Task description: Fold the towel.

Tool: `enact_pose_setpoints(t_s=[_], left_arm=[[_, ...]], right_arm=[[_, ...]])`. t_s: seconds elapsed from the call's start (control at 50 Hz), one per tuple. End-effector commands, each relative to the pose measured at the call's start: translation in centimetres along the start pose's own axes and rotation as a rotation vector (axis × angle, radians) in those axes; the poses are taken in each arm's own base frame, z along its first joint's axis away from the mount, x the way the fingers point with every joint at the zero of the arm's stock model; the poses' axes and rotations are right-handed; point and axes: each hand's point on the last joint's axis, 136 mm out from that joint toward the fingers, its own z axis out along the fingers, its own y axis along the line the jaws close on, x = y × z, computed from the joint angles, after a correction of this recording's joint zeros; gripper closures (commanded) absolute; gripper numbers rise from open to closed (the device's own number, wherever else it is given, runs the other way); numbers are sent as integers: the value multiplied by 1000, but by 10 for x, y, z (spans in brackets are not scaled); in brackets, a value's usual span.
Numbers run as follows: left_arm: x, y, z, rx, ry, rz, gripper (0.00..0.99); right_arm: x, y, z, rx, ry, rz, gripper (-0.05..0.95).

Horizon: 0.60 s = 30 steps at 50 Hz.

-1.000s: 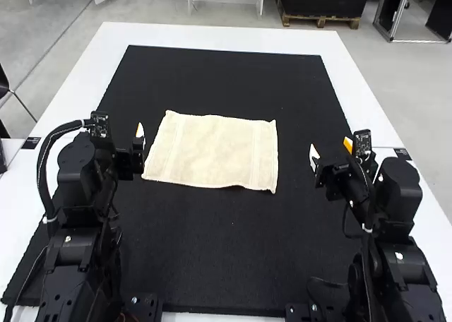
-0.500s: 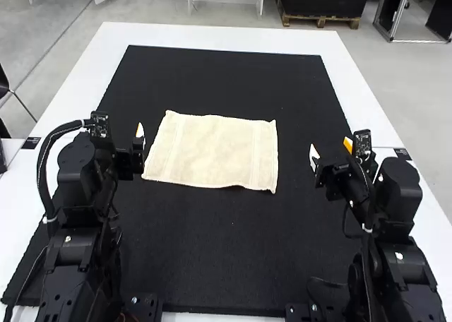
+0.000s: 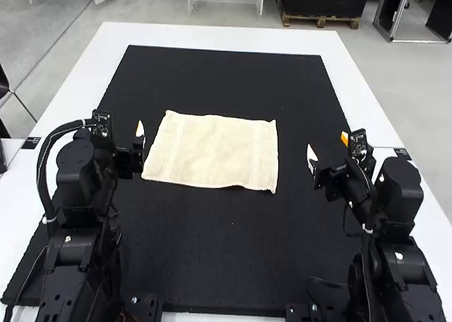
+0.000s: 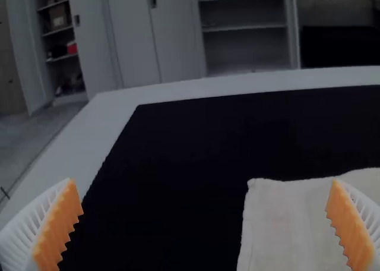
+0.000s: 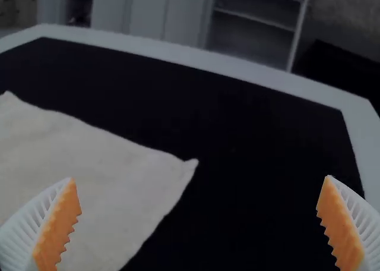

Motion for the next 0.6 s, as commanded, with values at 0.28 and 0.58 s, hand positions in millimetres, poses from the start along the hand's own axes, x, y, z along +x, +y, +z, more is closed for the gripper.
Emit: enact_pose_setpoints(t_s=[0.28,0.58], left_arm=[[-98,34,-22,-182,-377,7,57],[-183,45,-6,-159,-387,-88,57]], right_arm=[[-56,-66,-21,295,-222,-74,-20],[-127,-100,-28,302,-269,103,-20]])
